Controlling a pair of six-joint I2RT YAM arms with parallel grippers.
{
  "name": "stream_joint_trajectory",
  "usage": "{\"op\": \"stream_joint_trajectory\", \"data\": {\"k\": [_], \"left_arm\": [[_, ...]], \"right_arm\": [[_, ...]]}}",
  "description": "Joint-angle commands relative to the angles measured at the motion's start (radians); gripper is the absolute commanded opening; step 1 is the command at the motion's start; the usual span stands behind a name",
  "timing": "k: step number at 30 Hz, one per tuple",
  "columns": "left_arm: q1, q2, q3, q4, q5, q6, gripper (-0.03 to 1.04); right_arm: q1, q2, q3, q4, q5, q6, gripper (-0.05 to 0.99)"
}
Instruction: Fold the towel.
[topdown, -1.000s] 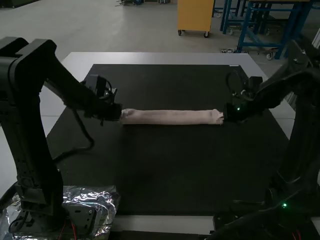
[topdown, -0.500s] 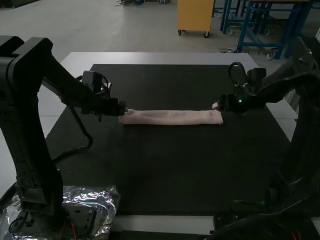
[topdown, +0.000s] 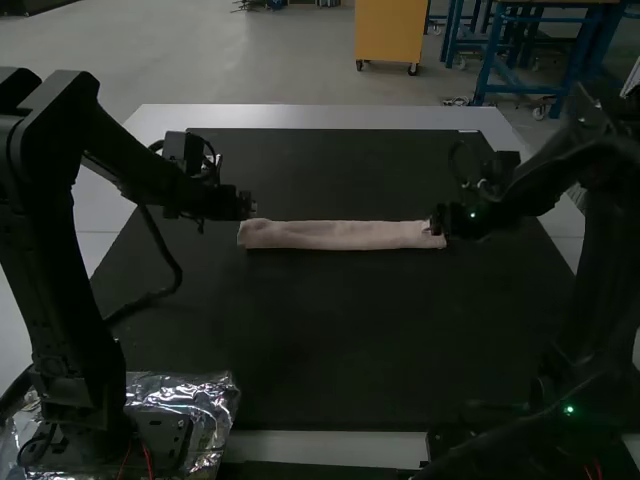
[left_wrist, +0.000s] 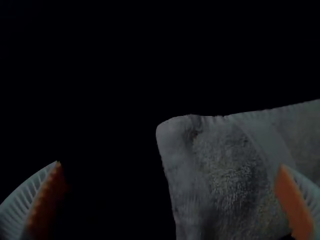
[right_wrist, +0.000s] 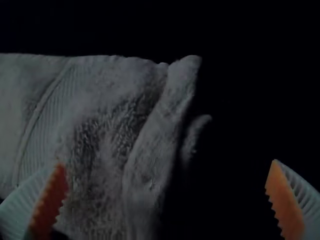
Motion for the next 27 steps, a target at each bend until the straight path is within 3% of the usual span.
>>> {"op": "stream_joint_trajectory", "data": {"k": [1,5,8,10,11,12,13,27], "left_arm": [[0.003,-0.043,0.026,0.007,0.002,-0.01,0.97],[0.004,-0.047,0.026,0.004,0.002,-0.009,0.97],[0.004,-0.057,0.022,0.001,0.002,-0.009,0.97],[0.004,-0.064,0.02,-0.008,0.002,-0.009,0.97],[0.004,-0.069,0.019,-0.012,0.0,-0.009,0.97],[0.004,-0.072,0.017,-0.015,0.002,-0.006,0.97],[0.004,-0.075,0.016,-0.016,0.002,-0.007,0.97],[-0.003,-0.075,0.014,0.073,-0.028,0.011,0.97]], "right_arm": [[0.024,0.013,0.017,0.02,0.013,-0.003,0.91],[0.036,0.039,0.022,0.033,0.019,0.002,0.9],[0.039,0.06,0.02,0.04,0.018,0.002,0.76],[0.039,0.072,0.017,0.045,0.002,-0.003,0.51],[0.039,0.075,0.017,0.048,-0.015,0.0,0.34],[0.039,0.077,0.017,0.046,-0.027,-0.006,0.1],[0.039,0.075,0.014,0.048,-0.031,-0.009,-0.03],[-0.102,-0.178,-0.018,-0.046,-0.084,-0.007,-0.03]]}}
